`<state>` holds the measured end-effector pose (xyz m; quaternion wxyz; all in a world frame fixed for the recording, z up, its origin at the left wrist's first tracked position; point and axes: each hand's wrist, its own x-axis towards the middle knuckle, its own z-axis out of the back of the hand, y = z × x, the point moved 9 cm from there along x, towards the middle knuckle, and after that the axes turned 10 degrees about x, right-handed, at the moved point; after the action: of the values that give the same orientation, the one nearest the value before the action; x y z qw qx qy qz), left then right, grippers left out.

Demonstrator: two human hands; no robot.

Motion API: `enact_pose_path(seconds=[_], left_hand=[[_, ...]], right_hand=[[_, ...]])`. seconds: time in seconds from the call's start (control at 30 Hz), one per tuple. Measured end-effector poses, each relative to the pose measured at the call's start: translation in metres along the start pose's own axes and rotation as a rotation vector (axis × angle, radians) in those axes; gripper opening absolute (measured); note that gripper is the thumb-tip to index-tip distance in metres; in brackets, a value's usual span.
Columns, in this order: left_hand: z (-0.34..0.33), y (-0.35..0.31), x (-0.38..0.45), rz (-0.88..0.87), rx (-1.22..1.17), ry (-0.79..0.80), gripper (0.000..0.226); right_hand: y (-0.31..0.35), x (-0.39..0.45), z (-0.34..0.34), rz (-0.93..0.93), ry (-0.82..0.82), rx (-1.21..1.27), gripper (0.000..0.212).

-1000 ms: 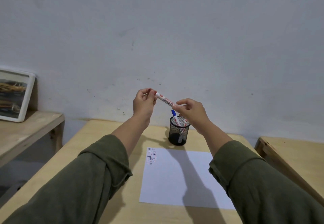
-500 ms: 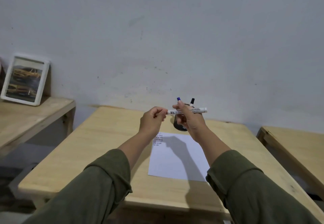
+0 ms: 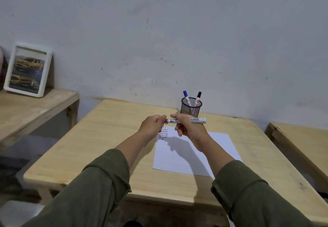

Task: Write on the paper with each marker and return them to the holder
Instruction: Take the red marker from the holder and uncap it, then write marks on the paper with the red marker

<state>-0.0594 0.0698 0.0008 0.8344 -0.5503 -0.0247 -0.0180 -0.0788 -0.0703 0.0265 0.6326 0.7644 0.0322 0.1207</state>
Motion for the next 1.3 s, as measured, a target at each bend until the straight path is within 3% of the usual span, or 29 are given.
enact_pose_path(seconds=[0.13, 0.27, 0.37, 0.57, 0.73, 0.9, 1.03, 1.2, 1.3], left_hand=[[-0.003, 0.017, 0.0, 0.172, -0.084, 0.046, 0.036], [0.038, 0.043, -0.004, 0.335, 0.039, -0.2, 0.046], [0.05, 0.042, -0.006, 0.227, 0.179, -0.265, 0.037], [0.037, 0.041, -0.014, 0.136, 0.188, -0.283, 0.007], [0.022, 0.048, -0.012, 0.06, 0.4, -0.198, 0.01], [0.016, 0.055, -0.011, 0.005, 0.435, -0.198, 0.013], [0.011, 0.058, -0.008, -0.057, 0.553, -0.199, 0.031], [0.011, 0.078, -0.016, 0.103, 0.897, -0.191, 0.087], [0.004, 0.09, -0.022, 0.133, 1.026, -0.102, 0.102]], right_hand=[[-0.004, -0.001, -0.002, 0.008, 0.033, -0.011, 0.017], [-0.008, 0.0, 0.012, -0.008, 0.026, 0.047, 0.021], [-0.017, 0.0, 0.027, -0.039, -0.014, 0.06, 0.021], [-0.041, -0.002, 0.035, -0.094, -0.113, 0.101, 0.014], [-0.052, -0.002, 0.035, -0.104, -0.151, 0.089, 0.007], [-0.064, 0.001, 0.034, -0.114, -0.185, -0.011, 0.006], [-0.071, 0.003, 0.034, -0.128, -0.217, -0.022, 0.007], [-0.079, 0.0, 0.035, -0.134, -0.252, -0.085, 0.005], [-0.079, -0.001, 0.036, -0.126, -0.275, -0.119, 0.004]])
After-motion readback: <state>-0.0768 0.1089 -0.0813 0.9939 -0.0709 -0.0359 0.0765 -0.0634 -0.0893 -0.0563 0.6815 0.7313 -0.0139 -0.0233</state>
